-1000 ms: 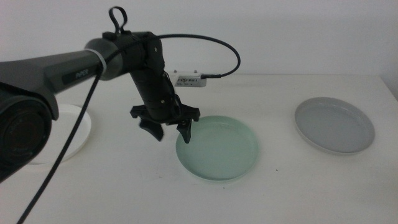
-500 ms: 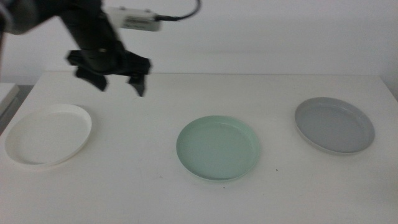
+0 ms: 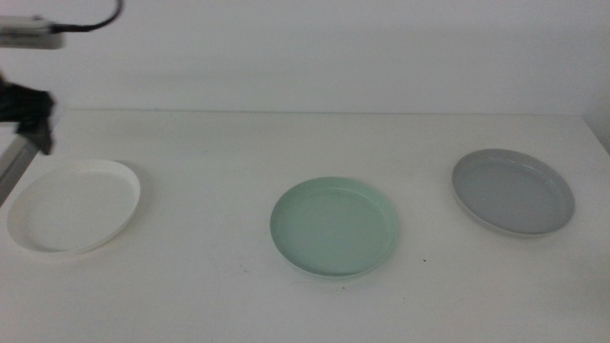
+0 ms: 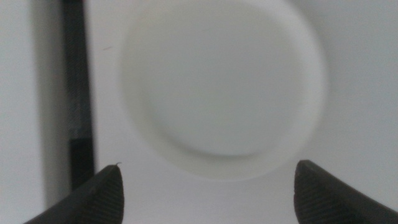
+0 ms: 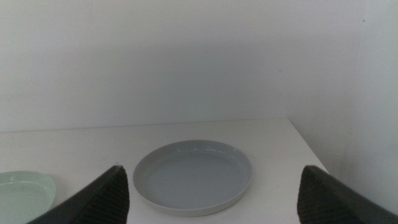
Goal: Stack the three bowls on top of each other.
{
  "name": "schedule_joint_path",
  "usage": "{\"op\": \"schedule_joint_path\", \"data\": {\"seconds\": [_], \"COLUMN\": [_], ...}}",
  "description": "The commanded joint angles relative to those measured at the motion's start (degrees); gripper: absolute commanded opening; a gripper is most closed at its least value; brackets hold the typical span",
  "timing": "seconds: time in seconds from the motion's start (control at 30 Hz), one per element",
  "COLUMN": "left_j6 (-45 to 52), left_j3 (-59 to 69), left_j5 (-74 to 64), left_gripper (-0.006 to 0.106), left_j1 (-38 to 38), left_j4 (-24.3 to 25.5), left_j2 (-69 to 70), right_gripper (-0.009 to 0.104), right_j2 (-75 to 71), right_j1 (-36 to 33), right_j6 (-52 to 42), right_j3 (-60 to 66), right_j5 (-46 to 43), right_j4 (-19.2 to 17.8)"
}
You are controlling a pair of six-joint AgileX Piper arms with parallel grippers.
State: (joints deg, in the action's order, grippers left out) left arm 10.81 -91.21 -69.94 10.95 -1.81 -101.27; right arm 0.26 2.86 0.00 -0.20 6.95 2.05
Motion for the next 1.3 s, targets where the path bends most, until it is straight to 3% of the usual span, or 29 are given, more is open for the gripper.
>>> {"op": "schedule_joint_path", "data": {"seconds": [0.0, 0.2, 0.5, 0.83, 1.1, 1.13, 1.27], "left_j6": [2.4, 11.7, 10.3, 16.1, 16.2, 16.2, 16.2], "left_j3": [0.4, 0.3, 0.2, 0.2, 0.2, 0.2, 0.2], "left_j5": [0.0, 1.5, 8.8, 17.3, 18.0, 18.0, 17.8], "left_gripper": [0.094, 0.094, 0.094, 0.094, 0.093, 0.092, 0.069], "left_j1": [3.5, 9.0, 11.8, 12.0, 12.0, 12.0, 12.0], "left_j4": [-0.4, -4.9, -5.1, -15.3, -14.5, -14.1, -13.7], "left_j2": [-0.3, -4.0, -10.7, -20.1, -23.5, -23.5, -23.5], "right_gripper": [0.093, 0.093, 0.093, 0.093, 0.093, 0.093, 0.093], "right_j2": [-0.3, -0.3, -0.3, -0.3, -0.3, -0.3, -0.3], "right_j1": [0.0, 0.0, 0.0, 0.0, 0.0, 0.0, 0.0], "right_j6": [0.0, 0.0, 0.0, 0.0, 0.0, 0.0, 0.0], "right_j3": [0.2, 0.2, 0.2, 0.2, 0.2, 0.2, 0.2], "right_j5": [-0.7, -0.7, -0.7, -0.7, -0.7, -0.7, -0.7], "right_j4": [-0.5, -0.5, -0.5, -0.5, -0.5, -0.5, -0.5]}}
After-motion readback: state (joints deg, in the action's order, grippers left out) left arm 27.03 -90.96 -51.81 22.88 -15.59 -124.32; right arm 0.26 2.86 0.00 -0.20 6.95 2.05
